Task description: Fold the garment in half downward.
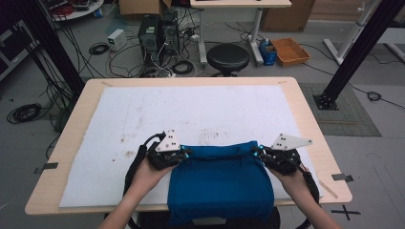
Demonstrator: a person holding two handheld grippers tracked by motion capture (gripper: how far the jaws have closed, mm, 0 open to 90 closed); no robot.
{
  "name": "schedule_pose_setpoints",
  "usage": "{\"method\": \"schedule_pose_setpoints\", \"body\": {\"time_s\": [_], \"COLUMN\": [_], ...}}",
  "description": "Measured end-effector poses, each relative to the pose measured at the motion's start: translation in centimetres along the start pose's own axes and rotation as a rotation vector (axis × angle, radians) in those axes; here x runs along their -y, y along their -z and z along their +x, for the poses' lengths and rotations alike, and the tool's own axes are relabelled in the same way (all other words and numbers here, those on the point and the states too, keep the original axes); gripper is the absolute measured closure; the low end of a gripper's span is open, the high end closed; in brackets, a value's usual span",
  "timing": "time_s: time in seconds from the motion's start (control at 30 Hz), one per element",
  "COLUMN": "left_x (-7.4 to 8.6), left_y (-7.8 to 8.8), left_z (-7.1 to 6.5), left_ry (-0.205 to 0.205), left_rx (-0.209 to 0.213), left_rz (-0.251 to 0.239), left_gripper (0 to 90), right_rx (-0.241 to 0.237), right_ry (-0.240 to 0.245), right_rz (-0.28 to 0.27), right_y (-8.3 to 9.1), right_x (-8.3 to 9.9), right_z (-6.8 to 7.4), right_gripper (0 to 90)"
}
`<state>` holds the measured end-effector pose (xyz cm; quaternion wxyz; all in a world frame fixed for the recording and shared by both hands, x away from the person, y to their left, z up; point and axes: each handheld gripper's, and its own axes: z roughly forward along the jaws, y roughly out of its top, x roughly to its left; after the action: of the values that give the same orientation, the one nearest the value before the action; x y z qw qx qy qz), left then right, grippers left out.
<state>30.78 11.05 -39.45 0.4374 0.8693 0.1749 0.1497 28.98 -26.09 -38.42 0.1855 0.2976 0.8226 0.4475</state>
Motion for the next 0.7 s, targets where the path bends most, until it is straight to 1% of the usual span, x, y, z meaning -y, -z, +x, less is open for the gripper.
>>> {"method": "schedule_pose_setpoints", "body": {"time_s": [0.07, 0.13, 0.2, 0.27, 0.33, 0.4, 0.5, 0.53, 0.63, 0.7], "left_x": [0.5, 1.0, 1.4, 1.8, 2.0, 2.2, 2.6, 2.7, 3.1, 3.2], "left_y": [0.0, 0.0, 0.0, -0.1, -0.2, -0.2, -0.3, -0.3, -0.4, -0.4], "left_z": [-0.7, -1.3, -1.8, -2.2, -2.6, -2.9, -3.4, -3.6, -4.0, -4.3], "left_ry": [-0.011, -0.023, -0.019, -0.030, -0.034, -0.041, -0.054, -0.051, -0.065, -0.075], "left_rx": [0.013, 0.026, 0.035, 0.038, 0.049, 0.060, 0.075, 0.081, 0.092, 0.098], "left_rz": [0.008, 0.011, 0.014, 0.028, 0.040, 0.049, 0.067, 0.067, 0.081, 0.086], "left_gripper": [88.1, 88.0, 88.0, 88.0, 87.9, 87.9, 87.6, 87.6, 87.1, 83.4], "right_rx": [-0.011, -0.014, -0.023, -0.028, -0.040, -0.042, -0.048, -0.047, -0.060, -0.075], "right_ry": [0.014, 0.024, 0.032, 0.046, 0.043, 0.062, 0.071, 0.070, 0.066, 0.067], "right_rz": [0.007, 0.025, 0.037, 0.051, 0.069, 0.091, 0.107, 0.112, 0.121, 0.127], "right_y": [0.3, 0.4, 0.5, 0.5, 0.6, 0.6, 0.8, 0.9, 1.1, 1.2], "right_x": [0.6, 1.2, 1.8, 2.4, 2.9, 3.3, 3.8, 3.9, 4.5, 4.8], "right_z": [0.6, 1.2, 1.7, 2.2, 2.6, 3.0, 3.3, 3.4, 3.5, 3.6], "right_gripper": [89.6, 89.6, 89.6, 89.6, 89.5, 89.2, 89.2, 89.1, 88.6, 87.4]}}
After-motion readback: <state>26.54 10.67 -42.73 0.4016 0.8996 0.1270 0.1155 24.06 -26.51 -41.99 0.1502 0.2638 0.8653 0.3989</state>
